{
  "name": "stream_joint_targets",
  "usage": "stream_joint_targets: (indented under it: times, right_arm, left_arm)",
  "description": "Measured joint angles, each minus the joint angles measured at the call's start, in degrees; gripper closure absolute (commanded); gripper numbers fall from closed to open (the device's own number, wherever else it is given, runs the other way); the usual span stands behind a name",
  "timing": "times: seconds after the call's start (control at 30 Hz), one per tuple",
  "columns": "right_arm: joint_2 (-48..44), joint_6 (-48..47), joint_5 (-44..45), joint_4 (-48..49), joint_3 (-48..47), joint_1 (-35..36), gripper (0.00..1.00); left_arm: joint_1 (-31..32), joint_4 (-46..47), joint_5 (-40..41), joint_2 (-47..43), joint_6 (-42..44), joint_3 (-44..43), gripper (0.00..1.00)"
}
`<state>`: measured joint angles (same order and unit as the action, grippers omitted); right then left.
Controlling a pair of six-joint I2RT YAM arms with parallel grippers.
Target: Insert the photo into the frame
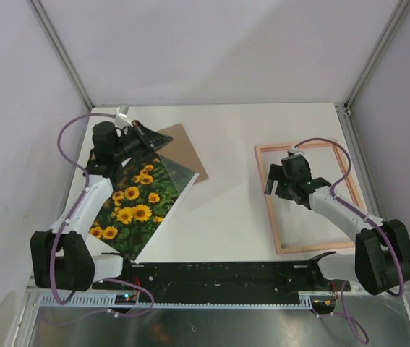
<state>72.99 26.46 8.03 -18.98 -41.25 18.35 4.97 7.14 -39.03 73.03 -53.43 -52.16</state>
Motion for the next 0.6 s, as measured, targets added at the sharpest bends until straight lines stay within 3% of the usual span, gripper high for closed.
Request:
stream_joint_targets:
  times: [0.3,0.6]
  right_arm:
    - [4.22,-0.50,4.83,-3.21,-0.04,9.38,0.18]
    - [9.20,-0.15,5.18,-3.17,-0.13,11.69,0.32]
  left_arm:
    - [-5.49,-7.04,3.56,-5.44,1.01,-1.77,1.00]
    - [-9.33,-10.12,5.60,-8.20,1.01,-3.26,1.00]
